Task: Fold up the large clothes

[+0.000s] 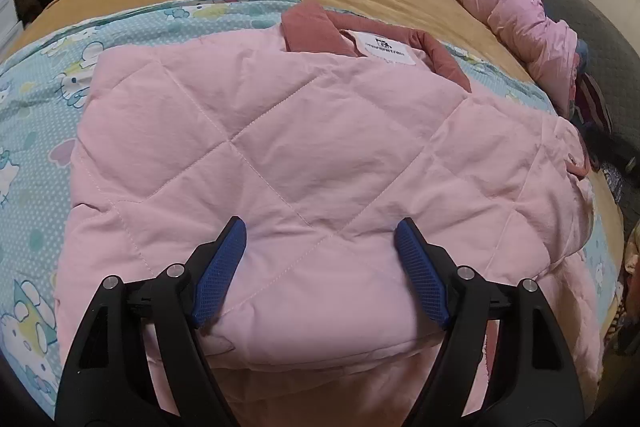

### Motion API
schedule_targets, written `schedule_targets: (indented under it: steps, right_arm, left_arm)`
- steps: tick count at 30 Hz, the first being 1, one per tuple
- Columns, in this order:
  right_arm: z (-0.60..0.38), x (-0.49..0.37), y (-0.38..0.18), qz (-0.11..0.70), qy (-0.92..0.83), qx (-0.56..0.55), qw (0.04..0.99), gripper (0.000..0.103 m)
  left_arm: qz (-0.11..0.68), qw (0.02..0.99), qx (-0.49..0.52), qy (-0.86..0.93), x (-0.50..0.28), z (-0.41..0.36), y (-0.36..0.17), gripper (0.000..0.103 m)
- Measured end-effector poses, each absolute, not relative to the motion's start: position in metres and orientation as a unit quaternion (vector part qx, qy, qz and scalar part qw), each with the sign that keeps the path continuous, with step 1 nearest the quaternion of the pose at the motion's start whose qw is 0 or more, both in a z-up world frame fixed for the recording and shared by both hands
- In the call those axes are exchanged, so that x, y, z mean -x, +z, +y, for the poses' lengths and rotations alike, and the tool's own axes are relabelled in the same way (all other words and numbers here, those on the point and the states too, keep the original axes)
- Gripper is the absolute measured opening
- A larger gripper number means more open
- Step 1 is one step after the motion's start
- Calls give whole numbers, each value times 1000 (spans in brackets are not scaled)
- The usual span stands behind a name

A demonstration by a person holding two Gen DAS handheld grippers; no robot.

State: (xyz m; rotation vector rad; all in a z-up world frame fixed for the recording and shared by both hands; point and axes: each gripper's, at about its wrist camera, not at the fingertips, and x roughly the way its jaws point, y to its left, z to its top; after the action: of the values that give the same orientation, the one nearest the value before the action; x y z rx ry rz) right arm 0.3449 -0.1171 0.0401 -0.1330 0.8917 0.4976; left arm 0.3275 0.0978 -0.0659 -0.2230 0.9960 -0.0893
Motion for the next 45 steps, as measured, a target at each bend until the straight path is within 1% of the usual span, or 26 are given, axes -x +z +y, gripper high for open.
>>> schedule_targets:
  steps: [1,5,8,13,18,20,24,26,28,31,35,36,37,45]
  right_arm:
    - [-113,-347,32,440,226,75,866,72]
    - [-109,-359,-8,498,194,95,840,74]
    - [-107,-356,-24,493,195,110,841,76]
    - [-108,-352,-38,479,184,101,853,77]
    - [-111,-351,-28,482,190,89,851,77]
    - [-120,-346,-19,477,197,64,854,78]
    - [-132,-335,-7,466,197,40,862,88]
    - [-136,-329,-3,463,196,36,864,92]
    - [-140,-326,0,460,196,30,865,96]
    - [-147,-321,5,458,195,20,867,97]
    - [-155,-317,12,451,189,13,872,98]
    - [-158,-315,15,449,188,9,873,98]
    - [-159,-315,16,448,188,6,874,98]
    - [-164,-301,34,432,194,-8,881,99]
  left_arm:
    - [476,872,107,-43,-327,98,-66,70]
    - [476,872,105,-42,-327,97,-67,70]
    - [476,873,99,-40,-328,95,-68,70]
    - [475,874,91,-37,-328,93,-70,69]
    - [474,874,95,-38,-328,95,-70,69]
    - [473,875,99,-38,-328,96,-70,70]
    - [472,875,103,-38,-327,96,-68,71]
    - [472,874,102,-42,-327,96,-67,74]
    - [473,874,100,-44,-327,94,-65,79]
    - [474,874,100,-44,-326,93,-63,84]
    - [474,874,102,-39,-322,92,-59,88]
    - [473,874,104,-40,-321,92,-58,92]
    - [473,874,105,-41,-320,92,-57,94]
    - [476,874,96,-30,-310,90,-47,94]
